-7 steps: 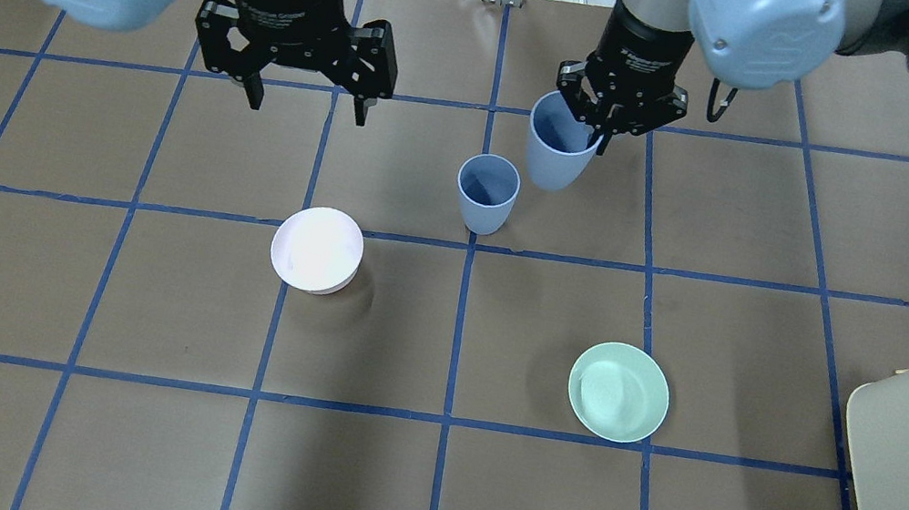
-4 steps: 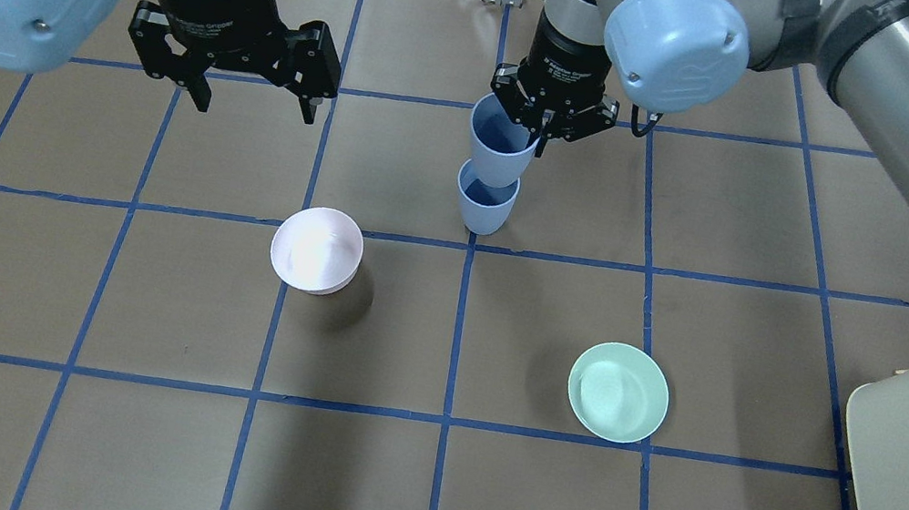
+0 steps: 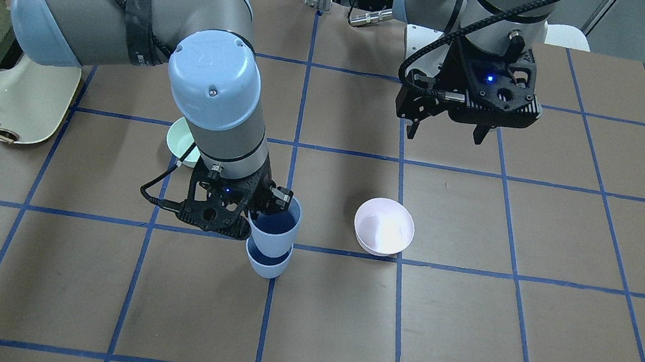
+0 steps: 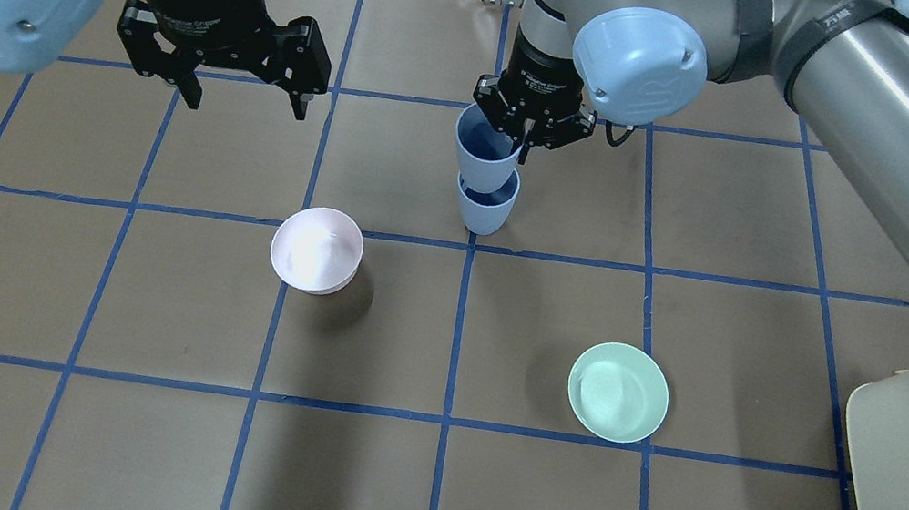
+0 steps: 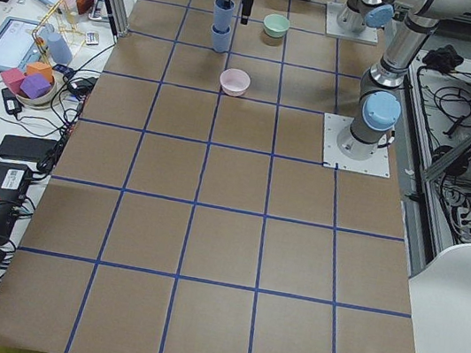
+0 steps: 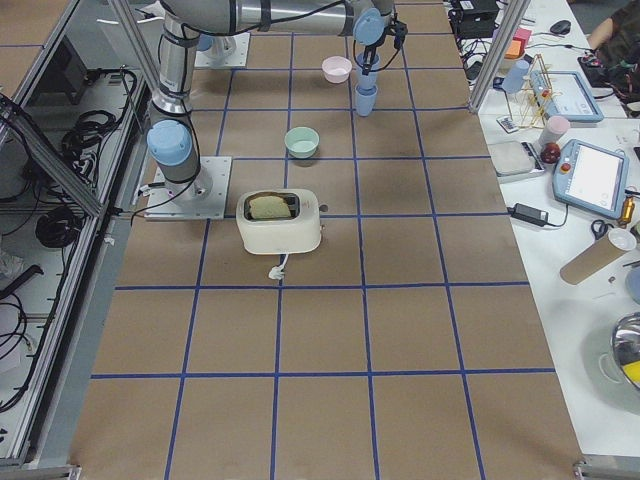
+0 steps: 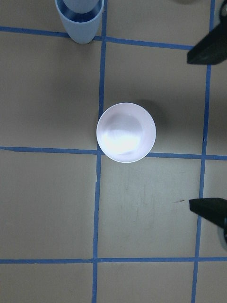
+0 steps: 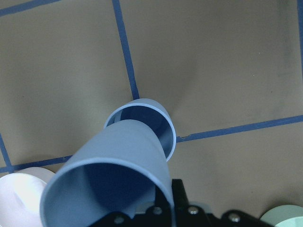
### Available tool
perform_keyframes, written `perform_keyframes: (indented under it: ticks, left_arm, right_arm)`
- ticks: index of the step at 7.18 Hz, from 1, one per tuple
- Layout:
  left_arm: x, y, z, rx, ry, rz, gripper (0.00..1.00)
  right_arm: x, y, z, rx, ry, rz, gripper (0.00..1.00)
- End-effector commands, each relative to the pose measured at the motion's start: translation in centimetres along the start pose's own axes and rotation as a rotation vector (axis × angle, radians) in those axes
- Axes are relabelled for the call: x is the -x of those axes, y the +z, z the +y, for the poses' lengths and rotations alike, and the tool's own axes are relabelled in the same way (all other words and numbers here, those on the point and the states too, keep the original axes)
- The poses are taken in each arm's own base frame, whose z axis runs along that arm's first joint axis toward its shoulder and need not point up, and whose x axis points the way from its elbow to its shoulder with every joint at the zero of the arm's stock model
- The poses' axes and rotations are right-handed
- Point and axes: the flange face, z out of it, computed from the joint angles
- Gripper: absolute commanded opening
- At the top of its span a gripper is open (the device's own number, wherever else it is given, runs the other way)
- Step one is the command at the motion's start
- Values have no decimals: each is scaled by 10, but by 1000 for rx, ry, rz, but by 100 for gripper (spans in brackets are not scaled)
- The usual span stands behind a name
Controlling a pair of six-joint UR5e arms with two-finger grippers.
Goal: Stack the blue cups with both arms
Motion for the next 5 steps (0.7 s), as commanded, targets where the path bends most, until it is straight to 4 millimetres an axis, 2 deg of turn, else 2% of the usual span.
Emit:
perform_keyframes:
  ticks: [1, 3, 5]
  left_arm:
    - [0, 0, 0, 1, -1, 0, 100]
    - [1, 1, -1, 1, -1, 1, 100]
    - [0, 1, 0, 3, 1, 3, 100]
  right_arm:
    - [0, 6, -1, 6, -7, 4, 0]
    - [0, 9, -1, 11, -5, 6, 0]
    - [-1, 24, -6, 34, 16, 14, 5]
